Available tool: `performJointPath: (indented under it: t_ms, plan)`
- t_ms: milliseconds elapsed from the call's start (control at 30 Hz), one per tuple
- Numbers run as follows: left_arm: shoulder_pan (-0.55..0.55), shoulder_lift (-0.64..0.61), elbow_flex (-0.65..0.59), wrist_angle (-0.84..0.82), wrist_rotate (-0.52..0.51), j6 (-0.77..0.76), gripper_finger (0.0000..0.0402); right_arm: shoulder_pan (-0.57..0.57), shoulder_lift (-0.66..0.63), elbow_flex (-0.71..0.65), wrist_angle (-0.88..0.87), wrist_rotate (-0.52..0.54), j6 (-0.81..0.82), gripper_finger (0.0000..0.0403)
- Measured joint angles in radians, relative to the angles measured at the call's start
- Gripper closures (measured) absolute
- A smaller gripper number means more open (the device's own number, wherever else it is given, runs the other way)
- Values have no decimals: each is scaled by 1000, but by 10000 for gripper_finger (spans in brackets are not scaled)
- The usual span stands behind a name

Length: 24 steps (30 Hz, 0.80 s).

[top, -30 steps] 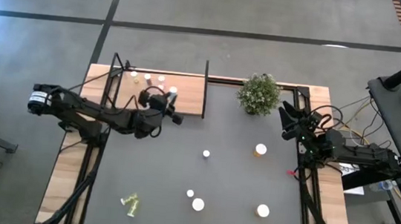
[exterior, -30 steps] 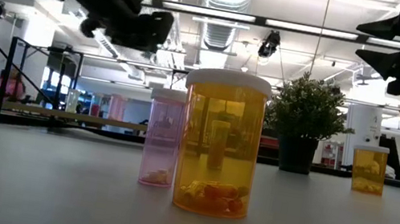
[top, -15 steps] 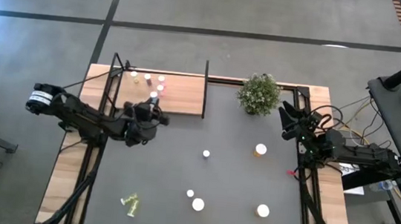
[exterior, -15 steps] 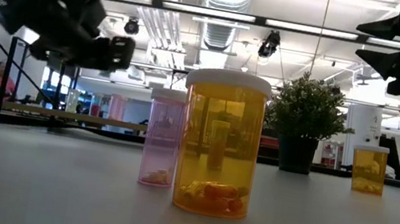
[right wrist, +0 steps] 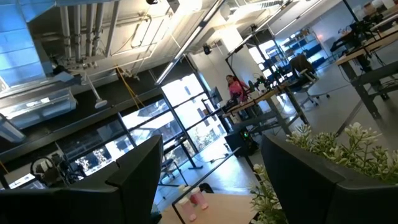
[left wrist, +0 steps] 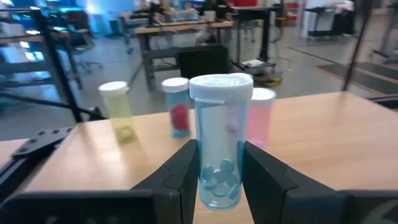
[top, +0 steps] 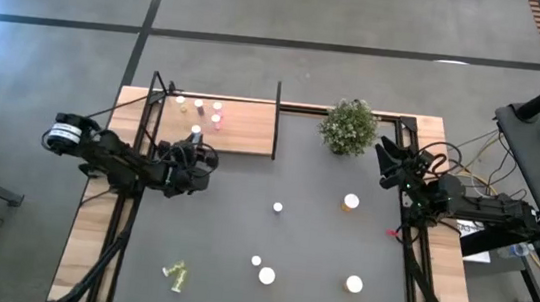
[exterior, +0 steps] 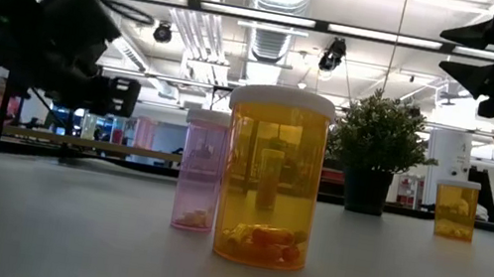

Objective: Pick and place medicine bottles onto shelf by color
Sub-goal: Put the left blue pill bottle on the shelf aligned with the other blue pill bottle

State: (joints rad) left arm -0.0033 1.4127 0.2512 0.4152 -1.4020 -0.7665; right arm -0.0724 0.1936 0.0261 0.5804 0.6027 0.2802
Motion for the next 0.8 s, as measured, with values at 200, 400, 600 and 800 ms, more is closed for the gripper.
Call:
performJointPath:
  t_ms: [200, 400, 600, 800]
  plan:
    - [29, 144, 13, 51, -59, -116, 312, 0, 0, 0, 0, 0, 0, 142]
    - [37, 263, 16, 202, -97, -118, 312, 0, 0, 0, 0, 0, 0, 142]
    - [67, 327, 48, 232, -95, -118, 312, 0, 0, 0, 0, 0, 0, 142]
    - [123, 337, 63, 232, -47, -115, 312, 0, 0, 0, 0, 0, 0, 142]
